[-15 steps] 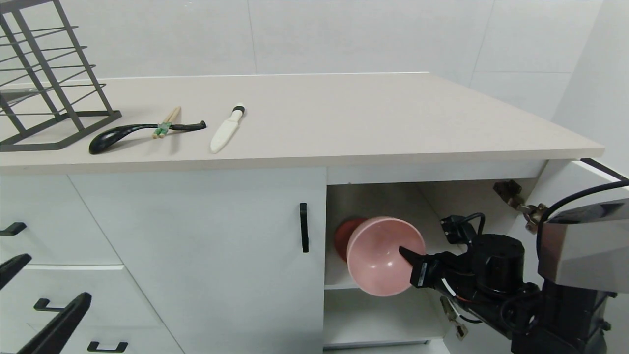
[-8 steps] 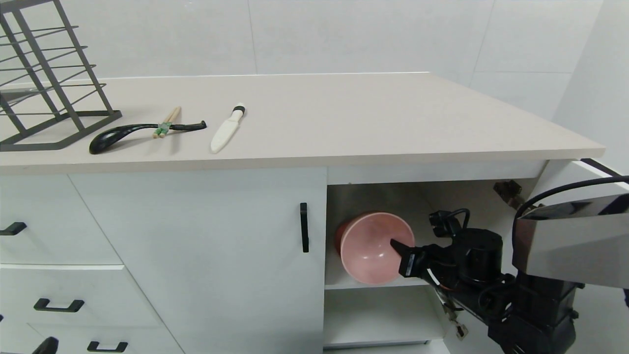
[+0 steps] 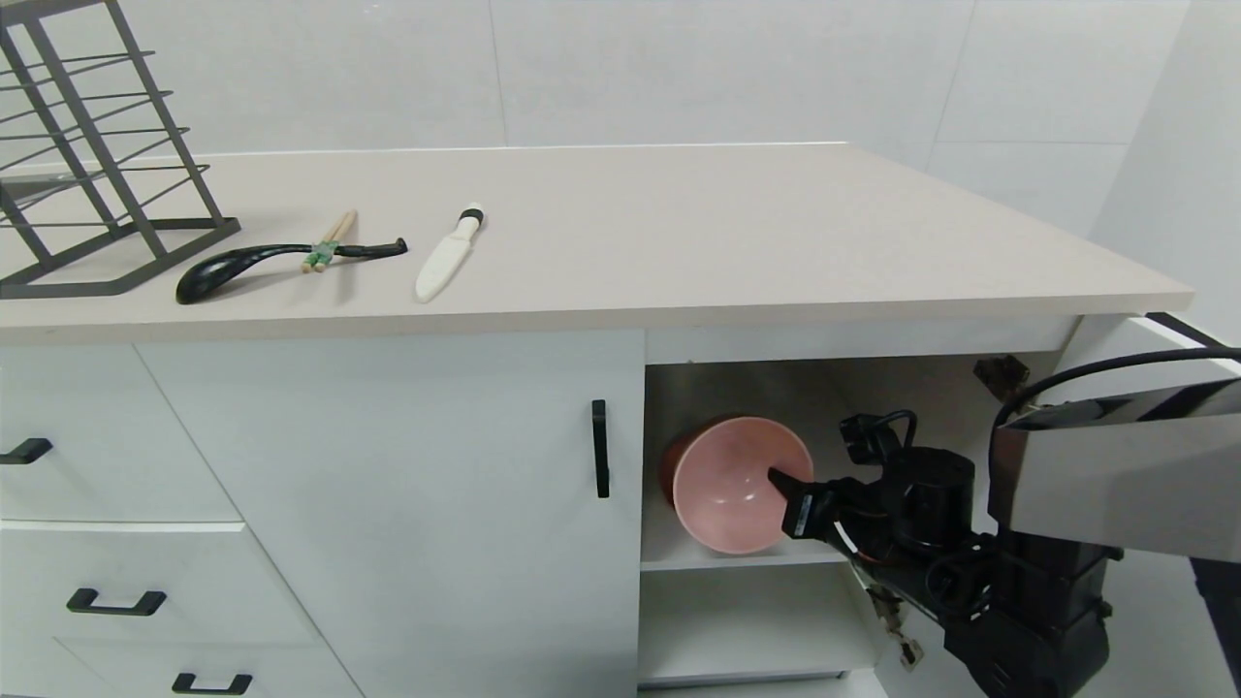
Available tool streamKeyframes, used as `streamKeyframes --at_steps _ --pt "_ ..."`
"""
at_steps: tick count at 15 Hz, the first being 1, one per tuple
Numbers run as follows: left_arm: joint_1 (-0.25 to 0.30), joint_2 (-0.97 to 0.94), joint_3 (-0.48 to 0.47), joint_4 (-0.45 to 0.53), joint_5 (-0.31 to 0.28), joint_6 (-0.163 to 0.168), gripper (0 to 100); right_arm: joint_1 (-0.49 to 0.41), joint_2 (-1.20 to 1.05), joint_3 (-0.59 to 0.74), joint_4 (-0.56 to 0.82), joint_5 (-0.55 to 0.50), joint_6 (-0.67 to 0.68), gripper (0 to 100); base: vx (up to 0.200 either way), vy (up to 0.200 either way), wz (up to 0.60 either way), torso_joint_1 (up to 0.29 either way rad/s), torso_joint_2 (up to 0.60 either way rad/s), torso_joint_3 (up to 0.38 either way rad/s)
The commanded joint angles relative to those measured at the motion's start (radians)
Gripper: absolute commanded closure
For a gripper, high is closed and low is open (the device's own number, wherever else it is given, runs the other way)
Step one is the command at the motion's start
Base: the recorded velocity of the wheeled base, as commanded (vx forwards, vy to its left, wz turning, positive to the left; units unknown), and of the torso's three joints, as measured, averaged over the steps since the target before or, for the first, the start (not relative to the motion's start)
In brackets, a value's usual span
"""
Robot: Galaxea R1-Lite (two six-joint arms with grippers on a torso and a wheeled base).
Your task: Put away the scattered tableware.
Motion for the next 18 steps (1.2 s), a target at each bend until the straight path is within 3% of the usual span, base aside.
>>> streamKeyframes --at_steps 1,7,10,13,16,18 --pt "-0.013 -0.023 0.001 0.021 0.000 -0.003 0 -0.007 0.032 -0.013 -0.001 0.001 -0.001 100 0.000 0.000 0.00 0.000 0.00 0.000" --pt "-0.012 -0.115 0.002 0.132 -0.002 0.017 0 -0.040 0.063 -0.056 -0.001 0.001 -0.007 100 0.000 0.000 0.00 0.000 0.00 0.000" --pt "-0.012 -0.115 0.002 0.136 0.024 0.074 0 -0.059 0.098 -0.102 -0.001 0.004 -0.007 100 0.000 0.000 0.00 0.000 0.00 0.000" --pt "-0.010 -0.115 0.002 0.158 0.228 0.221 0 -0.062 0.149 -0.150 -0.001 0.005 -0.008 100 0.000 0.000 0.00 0.000 0.00 0.000" --pt "-0.012 -0.115 0.002 0.161 0.224 0.230 0 -0.062 0.178 -0.165 -0.001 0.005 -0.010 100 0.000 0.000 0.00 0.000 0.00 0.000" --pt "-0.012 -0.115 0.002 0.208 0.175 0.230 0 -0.062 0.187 -0.178 -0.001 0.005 -0.010 100 0.000 0.000 0.00 0.000 0.00 0.000"
